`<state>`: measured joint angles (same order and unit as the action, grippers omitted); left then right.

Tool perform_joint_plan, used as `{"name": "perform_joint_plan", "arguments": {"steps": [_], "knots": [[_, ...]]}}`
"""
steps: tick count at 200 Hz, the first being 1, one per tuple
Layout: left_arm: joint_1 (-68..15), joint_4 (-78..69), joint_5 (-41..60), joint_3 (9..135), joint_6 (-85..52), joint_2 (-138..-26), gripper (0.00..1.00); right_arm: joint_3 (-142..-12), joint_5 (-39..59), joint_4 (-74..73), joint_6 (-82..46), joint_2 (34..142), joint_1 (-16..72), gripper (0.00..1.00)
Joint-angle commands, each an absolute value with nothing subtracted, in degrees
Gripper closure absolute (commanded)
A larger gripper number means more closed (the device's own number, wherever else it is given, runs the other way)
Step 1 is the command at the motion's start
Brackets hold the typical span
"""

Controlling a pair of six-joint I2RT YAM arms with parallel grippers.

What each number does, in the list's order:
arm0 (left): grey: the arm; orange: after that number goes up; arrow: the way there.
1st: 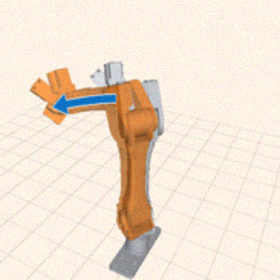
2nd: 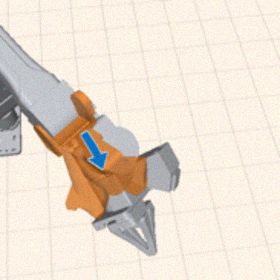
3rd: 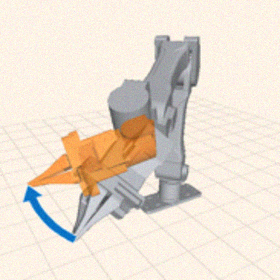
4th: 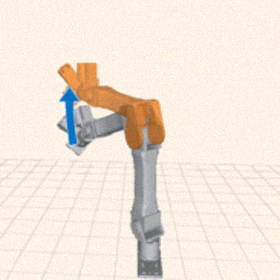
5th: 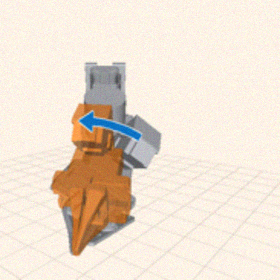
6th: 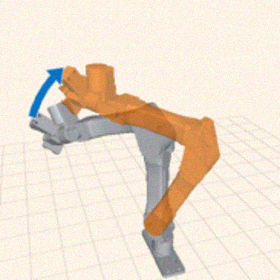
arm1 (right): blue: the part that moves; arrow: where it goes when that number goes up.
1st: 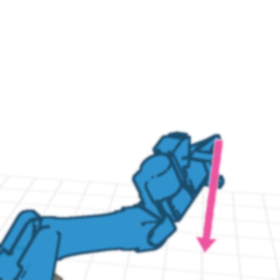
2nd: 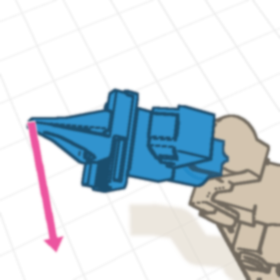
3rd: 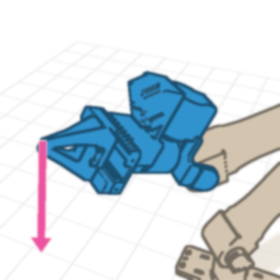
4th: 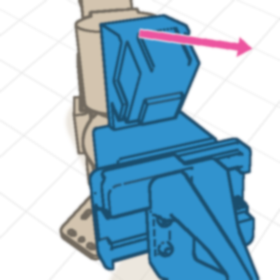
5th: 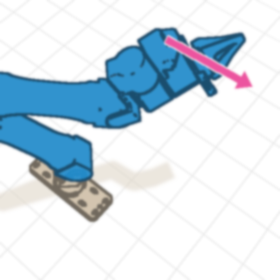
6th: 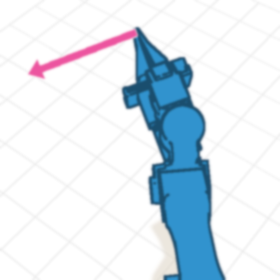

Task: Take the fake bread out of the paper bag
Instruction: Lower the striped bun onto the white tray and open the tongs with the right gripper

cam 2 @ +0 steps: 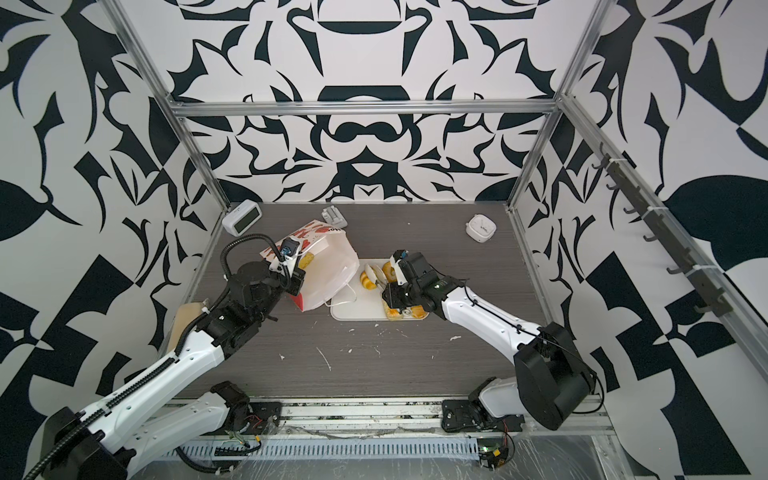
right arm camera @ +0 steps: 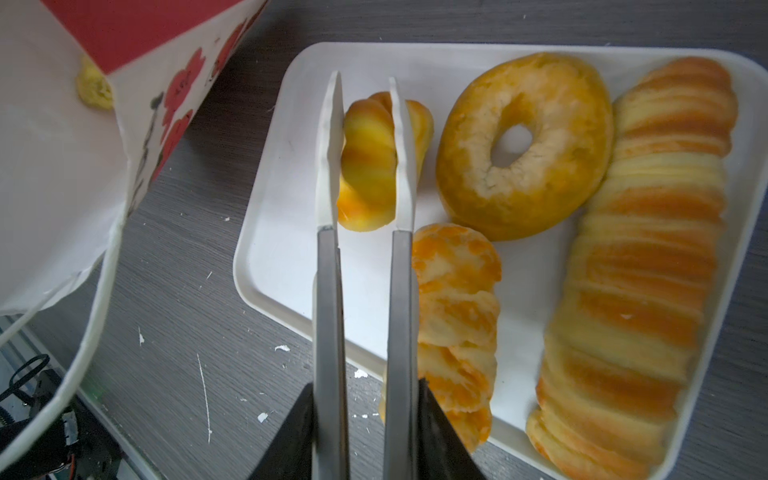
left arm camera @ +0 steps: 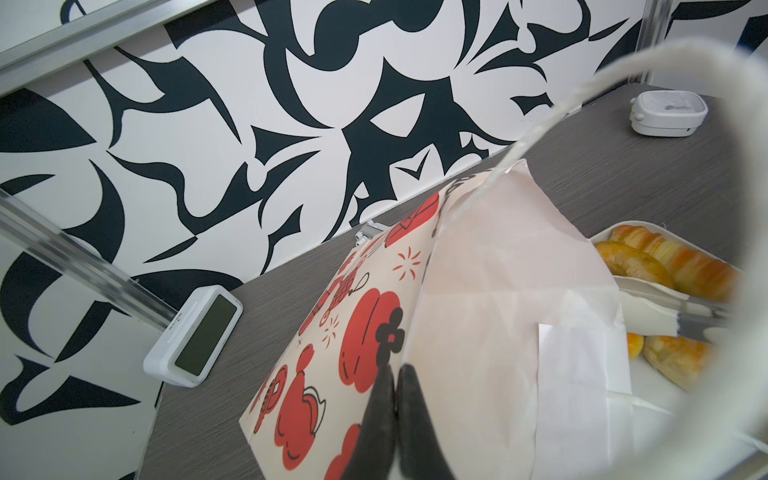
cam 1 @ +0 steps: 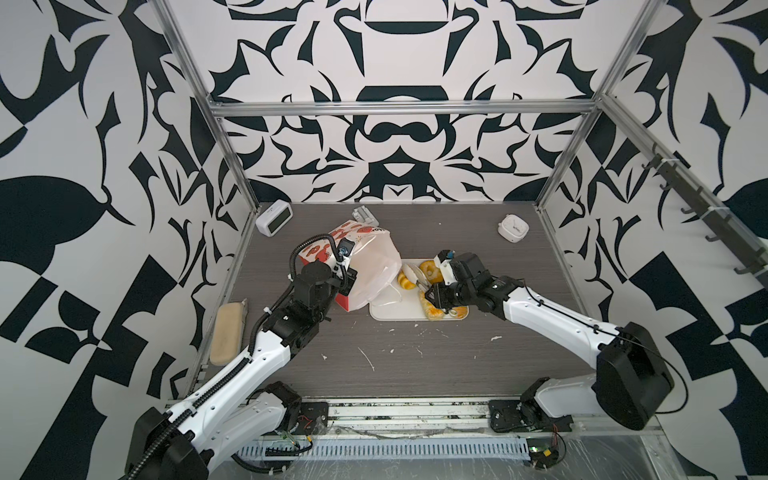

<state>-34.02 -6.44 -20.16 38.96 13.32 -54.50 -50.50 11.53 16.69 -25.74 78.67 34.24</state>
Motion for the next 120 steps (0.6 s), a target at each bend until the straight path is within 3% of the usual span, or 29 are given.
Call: {"name": "perform_joint_plan", "arguments": {"steps": [1,82,120], "knots": [[-33.75,-7.69,-20.04,38.43,12.66,-53.9,1.0,-50.53,10.31,15.12,-25.75,76.69,34.38,0.61],[-33.75,-7.69,-19.69,38.12,12.39,-53.79,1.0,-48.44,7.25,12.89,-26.37,73.92,34.4,0.56],[-33.72,-7.73,-19.78,38.2,12.57,-53.61,1.0,-47.99,9.44,13.86,-25.33,71.85,34.39,0.63]]}}
